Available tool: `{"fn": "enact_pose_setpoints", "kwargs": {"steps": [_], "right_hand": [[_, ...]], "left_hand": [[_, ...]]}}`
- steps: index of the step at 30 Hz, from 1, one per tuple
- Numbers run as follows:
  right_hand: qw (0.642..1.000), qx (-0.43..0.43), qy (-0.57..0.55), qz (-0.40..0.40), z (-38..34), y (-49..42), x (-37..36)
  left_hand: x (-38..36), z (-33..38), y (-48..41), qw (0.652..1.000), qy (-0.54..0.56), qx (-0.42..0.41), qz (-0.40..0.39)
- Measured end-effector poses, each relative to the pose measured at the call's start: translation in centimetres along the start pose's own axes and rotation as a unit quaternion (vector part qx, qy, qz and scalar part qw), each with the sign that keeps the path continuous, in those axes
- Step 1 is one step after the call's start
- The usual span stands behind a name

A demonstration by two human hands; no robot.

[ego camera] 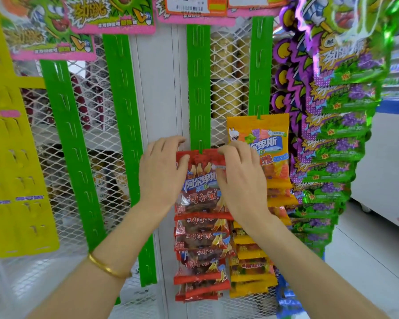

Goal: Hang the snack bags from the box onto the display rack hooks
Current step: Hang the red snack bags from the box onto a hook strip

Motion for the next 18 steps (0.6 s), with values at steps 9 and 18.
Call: {"fn": "enact_pose_setpoints", "kwargs": {"steps": [9,18], "right_hand": [[0.884,-0.132,-0.189,-0.408,4.7,23.4,-8.3],[0.654,-0.259,-0.094,-0.704,14.1,52.2,-14.2]], "left_hand": [[-10.0,-0.4,22.2,0.974,0.069,-0.026,-0.215],[-20.8,-3.8,36.7,0.846,0.124,0.106,-0.507]]}}
Point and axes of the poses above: each hand's wrist, its own y-axis away from the middle knuckle, its own x-axis out of the back of the hand, z = x × y, the point moved 9 cm from there along -y, towards the middle knuckle, and after that the axes turned 1 degree about -z, right-handed, at the moved point
